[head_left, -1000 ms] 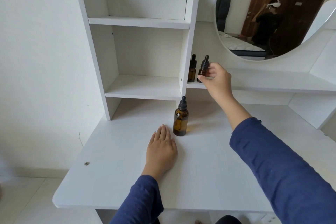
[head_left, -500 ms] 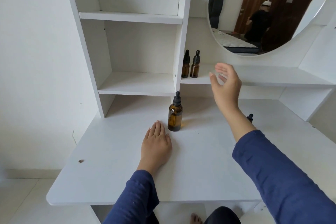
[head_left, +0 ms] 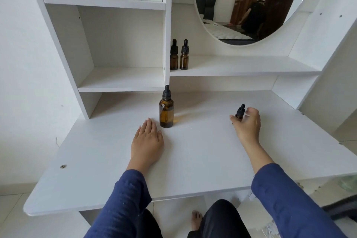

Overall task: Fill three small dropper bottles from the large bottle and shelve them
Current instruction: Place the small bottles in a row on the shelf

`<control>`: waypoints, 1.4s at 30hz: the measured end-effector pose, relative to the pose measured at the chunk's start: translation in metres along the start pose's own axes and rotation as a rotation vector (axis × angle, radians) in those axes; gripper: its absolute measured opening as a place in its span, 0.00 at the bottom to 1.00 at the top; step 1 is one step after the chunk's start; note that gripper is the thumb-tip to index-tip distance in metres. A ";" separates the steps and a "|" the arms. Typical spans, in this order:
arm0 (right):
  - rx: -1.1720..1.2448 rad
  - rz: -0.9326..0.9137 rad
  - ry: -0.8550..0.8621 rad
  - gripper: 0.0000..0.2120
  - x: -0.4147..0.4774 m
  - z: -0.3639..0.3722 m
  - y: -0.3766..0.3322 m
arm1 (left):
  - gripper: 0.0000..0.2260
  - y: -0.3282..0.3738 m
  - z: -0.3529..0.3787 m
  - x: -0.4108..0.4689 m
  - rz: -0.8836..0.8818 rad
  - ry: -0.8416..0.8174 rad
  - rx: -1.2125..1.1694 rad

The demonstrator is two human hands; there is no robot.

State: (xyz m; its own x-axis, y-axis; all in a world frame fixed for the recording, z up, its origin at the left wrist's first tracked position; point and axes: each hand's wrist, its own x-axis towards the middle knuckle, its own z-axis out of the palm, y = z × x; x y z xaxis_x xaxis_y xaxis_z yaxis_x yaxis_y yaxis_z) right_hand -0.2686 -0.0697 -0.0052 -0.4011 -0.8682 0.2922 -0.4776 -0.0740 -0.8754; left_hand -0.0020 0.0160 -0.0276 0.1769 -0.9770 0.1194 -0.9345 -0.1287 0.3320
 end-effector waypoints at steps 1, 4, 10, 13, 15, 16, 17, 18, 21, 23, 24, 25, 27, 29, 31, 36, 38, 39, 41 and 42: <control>-0.025 0.012 -0.017 0.22 0.002 0.001 0.004 | 0.24 0.000 0.000 0.000 -0.001 -0.002 0.000; -0.095 -0.010 -0.042 0.12 0.003 0.002 0.009 | 0.24 0.000 -0.001 -0.001 -0.002 -0.003 0.001; 0.085 -0.076 0.074 0.07 0.003 0.001 -0.014 | 0.24 0.001 -0.001 -0.001 -0.003 -0.011 -0.002; 0.245 -0.184 0.132 0.07 0.009 0.004 -0.047 | 0.24 0.002 -0.001 -0.002 -0.005 -0.005 -0.006; 0.315 -0.247 0.135 0.07 0.015 0.007 -0.073 | 0.24 0.002 -0.001 -0.003 -0.005 -0.002 -0.009; 0.340 -0.275 0.126 0.07 0.018 0.010 -0.087 | 0.24 0.002 -0.001 -0.003 -0.004 -0.003 -0.012; 0.355 -0.300 0.109 0.07 0.020 0.013 -0.098 | 0.24 0.002 -0.001 -0.003 -0.003 -0.005 -0.014; 0.356 -0.322 0.079 0.07 0.023 0.017 -0.110 | 0.24 0.002 -0.001 -0.003 -0.004 -0.005 -0.017; 0.247 -0.385 -0.029 0.09 0.031 0.031 -0.136 | 0.24 0.002 -0.003 -0.004 -0.007 0.001 -0.029; 0.156 -0.417 -0.075 0.08 0.034 0.040 -0.146 | 0.24 0.003 -0.004 -0.004 -0.006 0.001 -0.031; 0.125 -0.424 -0.094 0.07 0.035 0.043 -0.150 | 0.24 0.003 -0.004 -0.004 -0.005 0.000 -0.030; 0.104 -0.426 -0.114 0.07 0.036 0.046 -0.153 | 0.24 0.003 -0.004 -0.005 -0.006 0.000 -0.031; 0.089 -0.418 -0.150 0.07 0.036 0.051 -0.158 | 0.24 0.003 -0.004 -0.005 -0.005 0.004 -0.034; 0.099 -0.391 -0.178 0.06 0.035 0.054 -0.163 | 0.24 0.003 -0.004 -0.004 -0.005 0.010 -0.042; 0.121 -0.373 -0.198 0.07 0.033 0.057 -0.166 | 0.24 0.002 -0.004 -0.004 -0.005 0.013 -0.046; 0.164 -0.353 -0.204 0.12 0.032 0.065 -0.169 | 0.24 0.002 -0.004 -0.004 -0.008 0.019 -0.069; 0.167 -0.351 -0.195 0.13 0.033 0.068 -0.169 | 0.24 0.002 -0.004 -0.004 -0.009 0.021 -0.077; 0.166 -0.348 -0.193 0.13 0.033 0.068 -0.169 | 0.24 0.002 -0.004 -0.004 -0.009 0.023 -0.081; 0.174 -0.338 -0.197 0.15 0.033 0.070 -0.167 | 0.24 0.001 -0.005 -0.003 -0.010 0.033 -0.093; 0.183 -0.335 -0.199 0.17 0.032 0.069 -0.167 | 0.24 0.001 -0.005 -0.003 -0.010 0.037 -0.101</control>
State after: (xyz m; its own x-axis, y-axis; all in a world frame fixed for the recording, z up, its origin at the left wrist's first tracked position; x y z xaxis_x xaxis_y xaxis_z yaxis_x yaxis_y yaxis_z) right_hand -0.1478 -0.1195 0.1234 -0.0804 -0.8579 0.5076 -0.4021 -0.4380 -0.8040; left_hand -0.0023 0.0195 -0.0226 0.1997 -0.9684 0.1497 -0.8969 -0.1191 0.4260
